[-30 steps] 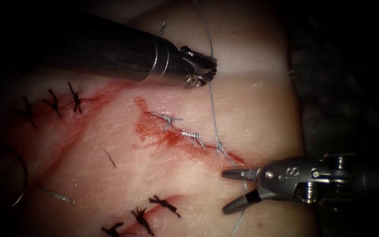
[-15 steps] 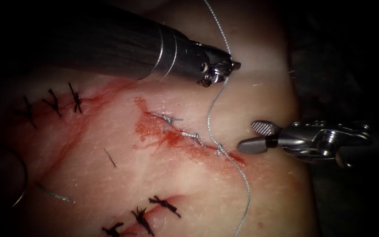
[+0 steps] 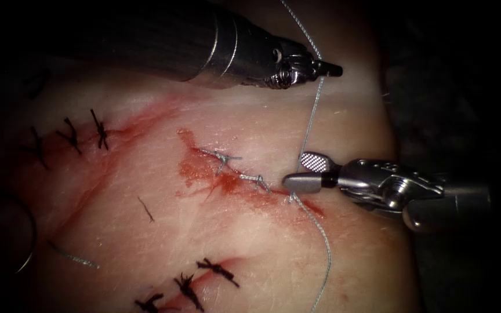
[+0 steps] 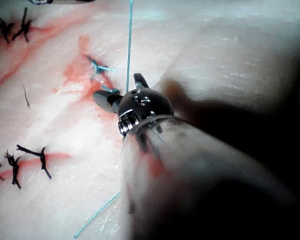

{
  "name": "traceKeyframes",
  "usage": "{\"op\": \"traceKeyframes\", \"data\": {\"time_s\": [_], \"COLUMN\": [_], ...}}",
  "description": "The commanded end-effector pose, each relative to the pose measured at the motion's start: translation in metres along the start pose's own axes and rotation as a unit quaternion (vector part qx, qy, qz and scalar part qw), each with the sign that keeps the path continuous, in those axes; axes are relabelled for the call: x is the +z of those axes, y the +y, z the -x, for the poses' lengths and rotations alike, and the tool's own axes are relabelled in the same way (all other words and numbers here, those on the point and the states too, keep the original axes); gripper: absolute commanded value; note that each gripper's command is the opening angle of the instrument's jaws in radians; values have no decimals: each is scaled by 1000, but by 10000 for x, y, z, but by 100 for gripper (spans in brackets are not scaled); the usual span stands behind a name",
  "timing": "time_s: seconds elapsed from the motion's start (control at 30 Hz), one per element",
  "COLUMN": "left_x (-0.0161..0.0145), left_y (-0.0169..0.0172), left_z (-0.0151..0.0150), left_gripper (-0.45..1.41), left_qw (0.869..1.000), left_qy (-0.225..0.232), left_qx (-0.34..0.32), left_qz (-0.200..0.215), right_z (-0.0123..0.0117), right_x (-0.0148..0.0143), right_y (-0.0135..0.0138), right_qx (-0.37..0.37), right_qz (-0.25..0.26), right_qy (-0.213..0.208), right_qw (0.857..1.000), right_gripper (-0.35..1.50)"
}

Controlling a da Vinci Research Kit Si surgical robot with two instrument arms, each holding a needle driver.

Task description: Wound Closure

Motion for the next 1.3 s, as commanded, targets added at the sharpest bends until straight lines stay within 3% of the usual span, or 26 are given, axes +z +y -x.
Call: {"op": "traceKeyframes", "data": {"time_s": [0.03, 0.47, 0.8, 1.0, 1.17, 1.2, 1.3], "left_x": [7, 10, 10, 10, 10, 10, 9], "left_y": [-1, -2, -2, -1, 0, 0, 0], "left_z": [0, 5, 5, 5, 5, 5, 5], "left_gripper": [-45, -45, -45, -45, -45, -45, -45], "left_qw": [1000, 1000, 1000, 1000, 1000, 1000, 1000], "left_qy": [-1, 3, 3, 1, 1, 0, 0], "left_qx": [2, 9, 10, 10, 11, 11, 11], "left_qz": [0, -3, -3, -2, -2, -2, -2], "right_z": [2, 10, 7, 10, 15, 15, 15], "right_x": [13, 40, 55, 65, 67, 68, 66], "right_y": [1, 20, 5, 0, -2, -2, -2], "right_qx": [2, 20, 34, 37, 50, 53, 65], "right_qz": [1, 10, 16, 20, 20, 20, 20], "right_qy": [1, 10, 14, 17, 18, 18, 18], "right_qw": [1000, 1000, 999, 999, 998, 998, 998], "right_gripper": [109, 116, 133, 125, 94, 76, -35]}}
